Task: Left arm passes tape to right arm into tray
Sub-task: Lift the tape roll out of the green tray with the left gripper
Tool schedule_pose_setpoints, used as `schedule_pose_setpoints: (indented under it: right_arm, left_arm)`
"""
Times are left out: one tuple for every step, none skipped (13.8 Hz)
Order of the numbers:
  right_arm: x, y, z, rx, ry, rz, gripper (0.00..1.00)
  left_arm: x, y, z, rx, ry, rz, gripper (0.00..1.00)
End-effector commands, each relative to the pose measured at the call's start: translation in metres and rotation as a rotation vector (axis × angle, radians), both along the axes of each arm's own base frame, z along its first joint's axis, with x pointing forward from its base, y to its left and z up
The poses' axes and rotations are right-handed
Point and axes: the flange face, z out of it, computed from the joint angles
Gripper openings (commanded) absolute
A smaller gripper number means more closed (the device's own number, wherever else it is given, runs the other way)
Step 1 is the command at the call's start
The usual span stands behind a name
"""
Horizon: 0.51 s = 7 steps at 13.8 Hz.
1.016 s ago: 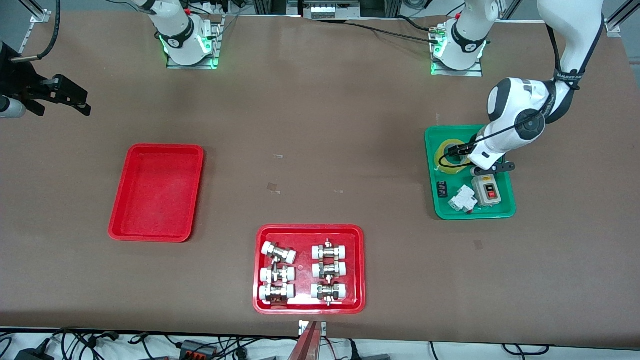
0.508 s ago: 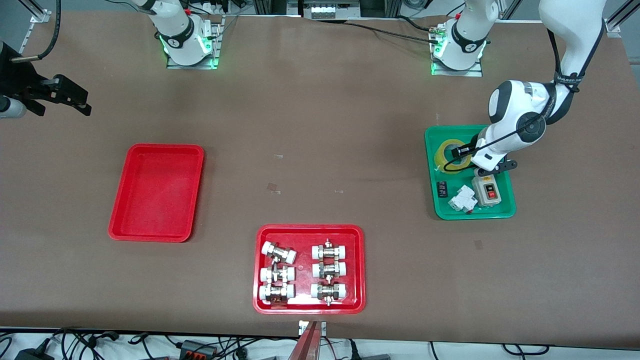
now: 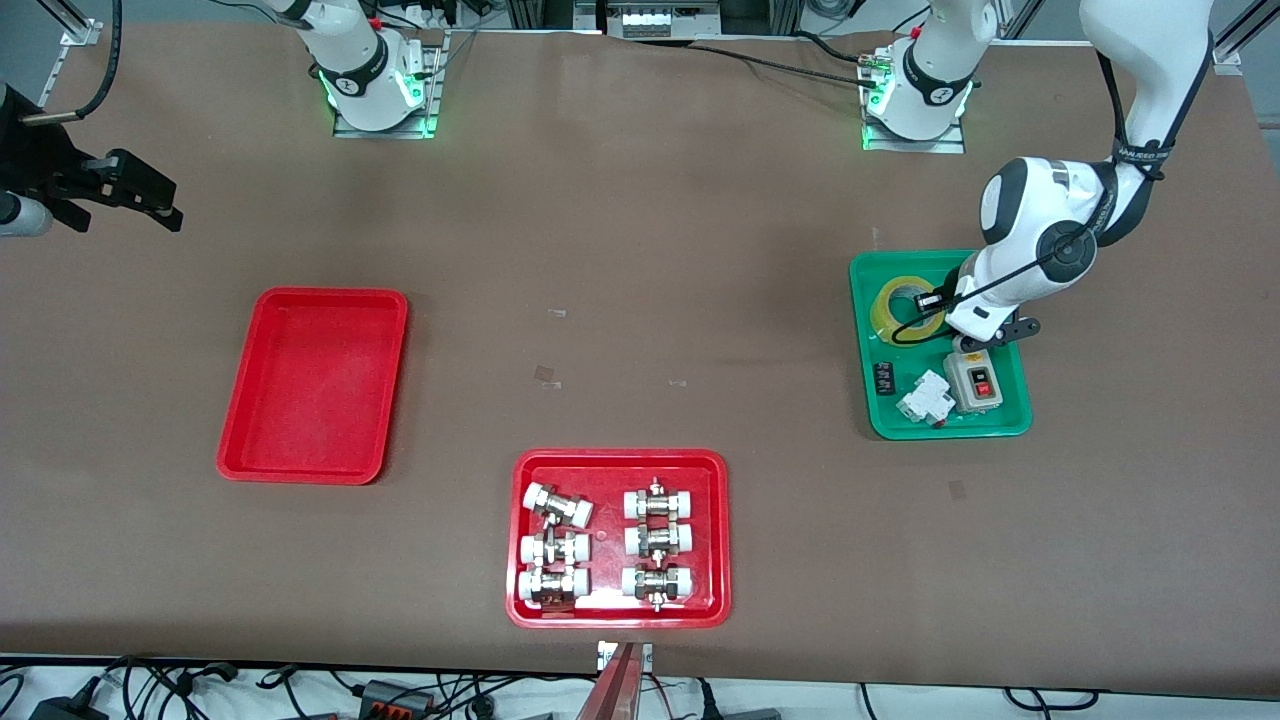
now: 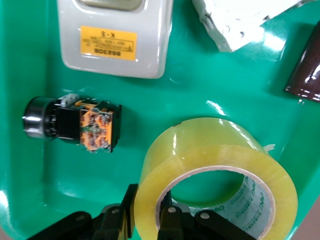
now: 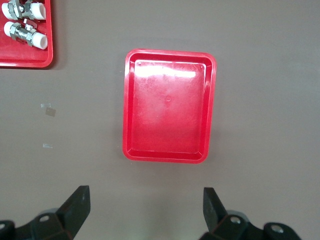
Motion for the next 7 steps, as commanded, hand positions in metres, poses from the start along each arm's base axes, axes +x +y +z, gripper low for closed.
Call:
schedule_pose_setpoints:
  right_arm:
    - [-0.004, 0.001, 0.002, -0.007, 0.004, -0.003, 1.0]
    - [-0.004, 0.001, 0.003, -0.007, 0.001, -0.003, 1.0]
    - [-0.004, 0.0, 0.003, -0.007, 0.001, -0.006, 1.0]
    - [-0.003, 0.0, 0.002, -0.007, 0.002, -0.004, 1.0]
    - [-0.003, 0.0, 0.002, -0.007, 0.004, -0.004, 1.0]
    - [-0.003, 0.001, 0.002, -0.007, 0.002, -0.003, 1.0]
    - [-0.003, 0.0, 0.002, -0.007, 0.002, -0.004, 1.0]
  left_arm:
    - [0.003, 0.004, 0.037, 0.039, -0.046, -0.019, 0.01]
    - [0.004, 0.005, 0.05, 0.043, -0.06, -0.043, 0.01]
    - [0.008, 0.01, 0.066, 0.05, -0.081, -0.042, 0.01]
    - [0.014, 0.018, 0.085, 0.062, -0.083, -0.022, 0.01]
    - [0.028, 0.028, 0.118, 0.073, -0.088, -0.001, 0.01]
    - [0.043, 0.035, 0.147, 0.079, -0.072, 0.012, 0.0]
    - [0.06, 0.033, 0.185, 0.082, -0.057, 0.009, 0.0]
